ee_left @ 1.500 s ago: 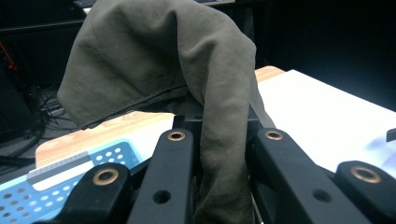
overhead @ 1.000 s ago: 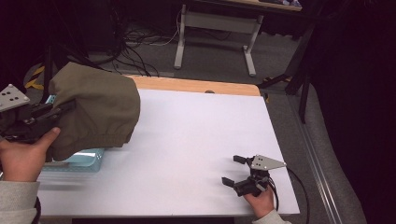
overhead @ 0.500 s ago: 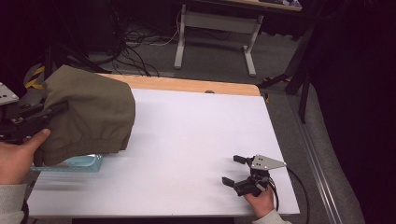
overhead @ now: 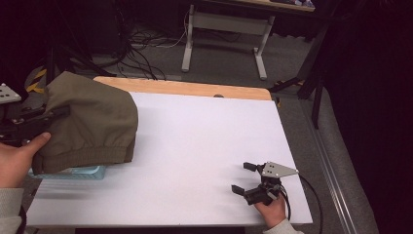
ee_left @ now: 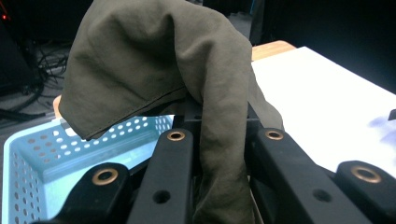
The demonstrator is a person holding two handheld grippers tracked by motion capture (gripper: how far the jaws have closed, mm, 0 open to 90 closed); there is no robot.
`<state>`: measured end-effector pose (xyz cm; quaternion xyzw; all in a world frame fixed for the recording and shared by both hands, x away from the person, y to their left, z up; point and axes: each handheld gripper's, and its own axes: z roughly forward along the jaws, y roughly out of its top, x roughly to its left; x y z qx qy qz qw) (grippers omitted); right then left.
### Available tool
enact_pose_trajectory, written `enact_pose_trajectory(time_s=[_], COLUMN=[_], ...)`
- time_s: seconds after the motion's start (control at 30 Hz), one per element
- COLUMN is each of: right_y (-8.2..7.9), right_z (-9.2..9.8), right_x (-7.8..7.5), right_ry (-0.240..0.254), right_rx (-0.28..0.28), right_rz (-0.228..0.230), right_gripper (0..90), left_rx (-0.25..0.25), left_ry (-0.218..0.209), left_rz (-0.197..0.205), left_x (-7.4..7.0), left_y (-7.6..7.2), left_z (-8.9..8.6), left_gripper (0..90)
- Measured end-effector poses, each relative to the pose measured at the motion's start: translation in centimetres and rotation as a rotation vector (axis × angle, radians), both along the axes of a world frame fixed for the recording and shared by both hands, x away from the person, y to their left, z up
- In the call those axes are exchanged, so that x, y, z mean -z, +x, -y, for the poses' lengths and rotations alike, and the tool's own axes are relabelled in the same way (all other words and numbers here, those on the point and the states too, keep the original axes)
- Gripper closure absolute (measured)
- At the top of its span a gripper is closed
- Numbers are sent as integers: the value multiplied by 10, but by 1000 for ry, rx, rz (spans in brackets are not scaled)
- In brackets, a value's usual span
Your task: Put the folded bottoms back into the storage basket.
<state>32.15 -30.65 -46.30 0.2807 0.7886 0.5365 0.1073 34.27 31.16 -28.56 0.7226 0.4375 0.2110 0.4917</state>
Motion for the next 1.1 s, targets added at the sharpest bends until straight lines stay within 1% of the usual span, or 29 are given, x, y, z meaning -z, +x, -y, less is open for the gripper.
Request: enact_pose_trajectory(time_s=[0.17, 0.3, 0.57, 0.77, 0.8, 0.87, 0.97, 1.1], right_y=[0, 0, 0, 0, 0, 0, 0, 0], right_z=[0, 0, 0, 0, 0, 0, 0, 0], right_x=[0, 0, 0, 0, 0, 0, 0, 0], right_ry=[1, 0, 0, 0, 0, -1, -1, 0], right_rx=[0, 0, 1, 2, 2, 2, 1, 2], right_rz=[0, 0, -1, -2, -2, -3, -2, -2], right_gripper=[4, 3, 4, 3, 3, 3, 3, 4], left_rx=[1, -11, -30, -55, -57, -64, -76, -81], left_ry=[0, -4, -11, -12, -10, 1, 19, 44], left_rz=[-26, -50, -76, -121, -128, -155, -180, -196], left_x=[7, 12, 22, 30, 31, 33, 35, 37], left_y=[9, 16, 25, 35, 36, 39, 43, 48], left_z=[-3, -8, -16, -24, -25, -27, -29, -28], left_gripper=[814, 814, 812, 810, 810, 809, 809, 809])
